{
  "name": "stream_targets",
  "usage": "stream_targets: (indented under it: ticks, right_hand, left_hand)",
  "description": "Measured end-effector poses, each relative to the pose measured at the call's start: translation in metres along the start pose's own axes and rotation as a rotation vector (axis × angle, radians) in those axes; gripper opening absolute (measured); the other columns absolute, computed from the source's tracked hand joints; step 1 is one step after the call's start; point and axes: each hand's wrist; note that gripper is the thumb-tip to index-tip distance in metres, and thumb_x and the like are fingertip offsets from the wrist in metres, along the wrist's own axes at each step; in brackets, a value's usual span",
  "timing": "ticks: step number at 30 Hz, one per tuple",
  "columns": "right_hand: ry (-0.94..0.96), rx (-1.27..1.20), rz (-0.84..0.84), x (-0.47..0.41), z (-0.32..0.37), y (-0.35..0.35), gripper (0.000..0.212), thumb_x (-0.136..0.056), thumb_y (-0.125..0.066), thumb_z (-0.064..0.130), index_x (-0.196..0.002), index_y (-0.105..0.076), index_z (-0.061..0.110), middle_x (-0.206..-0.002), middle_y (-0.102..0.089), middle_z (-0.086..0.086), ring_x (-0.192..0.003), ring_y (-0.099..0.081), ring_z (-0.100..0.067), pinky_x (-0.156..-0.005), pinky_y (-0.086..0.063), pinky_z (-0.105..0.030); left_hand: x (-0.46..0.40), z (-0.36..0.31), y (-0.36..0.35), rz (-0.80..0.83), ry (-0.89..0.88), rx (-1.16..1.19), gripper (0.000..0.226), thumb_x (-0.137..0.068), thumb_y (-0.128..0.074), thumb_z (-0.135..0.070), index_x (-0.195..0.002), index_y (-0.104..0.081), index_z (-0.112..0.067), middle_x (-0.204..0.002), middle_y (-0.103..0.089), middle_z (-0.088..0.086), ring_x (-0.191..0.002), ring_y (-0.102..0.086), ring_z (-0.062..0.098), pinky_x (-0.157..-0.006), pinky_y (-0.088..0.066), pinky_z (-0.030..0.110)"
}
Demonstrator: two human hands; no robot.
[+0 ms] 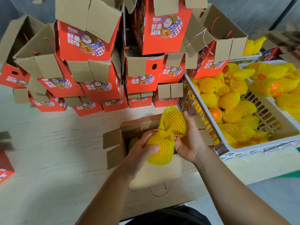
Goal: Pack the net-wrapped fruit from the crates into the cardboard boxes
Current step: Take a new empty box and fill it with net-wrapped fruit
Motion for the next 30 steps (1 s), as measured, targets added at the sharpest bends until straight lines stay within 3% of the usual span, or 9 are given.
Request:
stream_targets:
  ticks: [3, 6, 10, 12, 15, 20, 23, 27, 30]
  right_hand:
    - [-0.047, -0.016, 0.025, -0.004, 0.002, 0.004, 0.082, -0.089, -0.057, 0.068, -0.138, -0.061, 0.003, -0.134, -0.064, -0.025, -0.122, -0.062, -0.038, -0.115, -0.041, -0.055]
    - [-0.065, 0.082, 0.056, -0.005, 0.005, 0.006, 0.079, -0.090, -0.061, 0.065, -0.142, -0.058, 0.006, -0.139, -0.061, -0.023, -0.132, -0.057, -0.038, -0.114, -0.042, -0.054]
    - [-0.041, 0.243, -0.119, -0.013, 0.011, 0.011, 0.070, -0.089, -0.063, 0.064, -0.141, -0.061, 0.017, -0.132, -0.069, -0.011, -0.126, -0.062, -0.030, -0.120, -0.037, -0.047]
    - [-0.075, 0.187, -0.137, -0.016, 0.012, 0.014, 0.071, -0.089, -0.063, 0.063, -0.136, -0.065, 0.011, -0.126, -0.070, -0.015, -0.108, -0.066, -0.031, -0.108, -0.047, -0.043]
    - [-0.104, 0.183, -0.085, -0.015, 0.015, 0.016, 0.073, -0.083, -0.066, 0.071, -0.123, -0.072, 0.011, -0.105, -0.074, -0.014, -0.079, -0.068, -0.023, -0.069, -0.050, -0.028]
    - [-0.096, 0.234, 0.032, -0.015, 0.016, 0.019, 0.068, -0.080, -0.079, 0.047, -0.134, -0.059, 0.010, -0.102, -0.073, -0.016, -0.078, -0.074, -0.024, -0.059, -0.055, -0.023]
    - [-0.130, 0.101, 0.119, -0.014, 0.017, 0.025, 0.063, -0.074, -0.079, 0.035, -0.130, -0.064, 0.009, -0.115, -0.071, -0.022, -0.090, -0.074, -0.034, -0.066, -0.060, -0.028]
    - [-0.149, 0.123, 0.139, -0.012, 0.015, 0.030, 0.055, -0.083, -0.077, 0.046, -0.127, -0.070, 0.013, -0.116, -0.070, -0.020, -0.090, -0.072, -0.032, -0.070, -0.061, -0.029]
    - [-0.080, 0.296, 0.032, -0.016, 0.012, 0.026, 0.062, -0.088, -0.076, 0.033, -0.143, -0.050, 0.019, -0.114, -0.073, -0.016, -0.088, -0.074, -0.029, -0.071, -0.062, -0.030]
  left_hand:
    - [-0.003, 0.000, 0.003, 0.024, 0.040, 0.088, 0.085, -0.074, -0.072, -0.043, -0.153, -0.046, -0.024, -0.145, -0.061, 0.007, -0.133, -0.059, 0.030, -0.108, -0.049, 0.054]
    - [-0.007, -0.003, 0.005, 0.048, 0.042, 0.076, 0.070, -0.080, -0.070, -0.046, -0.145, -0.057, -0.024, -0.138, -0.066, 0.012, -0.129, -0.062, 0.034, -0.103, -0.052, 0.051]
    - [-0.010, -0.002, 0.011, -0.003, 0.017, 0.133, 0.065, -0.081, -0.074, -0.053, -0.140, -0.063, -0.028, -0.136, -0.066, 0.013, -0.128, -0.061, 0.036, -0.106, -0.050, 0.058]
    - [-0.013, -0.004, 0.014, -0.009, 0.020, 0.172, 0.071, -0.075, -0.080, -0.059, -0.136, -0.066, -0.026, -0.134, -0.067, 0.016, -0.128, -0.060, 0.039, -0.105, -0.048, 0.059]
    - [-0.020, -0.009, 0.020, 0.016, 0.018, 0.249, 0.071, -0.070, -0.083, -0.060, -0.131, -0.071, -0.025, -0.130, -0.070, 0.012, -0.123, -0.064, 0.033, -0.100, -0.052, 0.055]
    - [-0.022, -0.015, 0.032, 0.003, 0.023, 0.387, 0.055, -0.065, -0.086, -0.049, -0.115, -0.080, -0.027, -0.115, -0.077, 0.005, -0.106, -0.073, 0.022, -0.080, -0.061, 0.040]
    - [-0.023, -0.016, 0.037, -0.020, 0.040, 0.400, 0.048, -0.066, -0.079, -0.044, -0.111, -0.081, -0.027, -0.111, -0.077, 0.006, -0.101, -0.074, 0.020, -0.076, -0.061, 0.036]
    - [-0.025, -0.016, 0.032, -0.067, 0.042, 0.379, 0.050, -0.069, -0.071, -0.041, -0.114, -0.080, -0.022, -0.121, -0.073, 0.013, -0.113, -0.069, 0.030, -0.091, -0.060, 0.049]
    - [-0.029, -0.010, 0.030, -0.117, 0.050, 0.364, 0.066, -0.075, -0.070, -0.039, -0.134, -0.067, -0.010, -0.139, -0.062, 0.025, -0.130, -0.057, 0.042, -0.109, -0.046, 0.062]
Point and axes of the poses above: each hand's wrist, its own x-axis away from the middle knuckle, its own y-axis out of the back of the hand, z = x × y
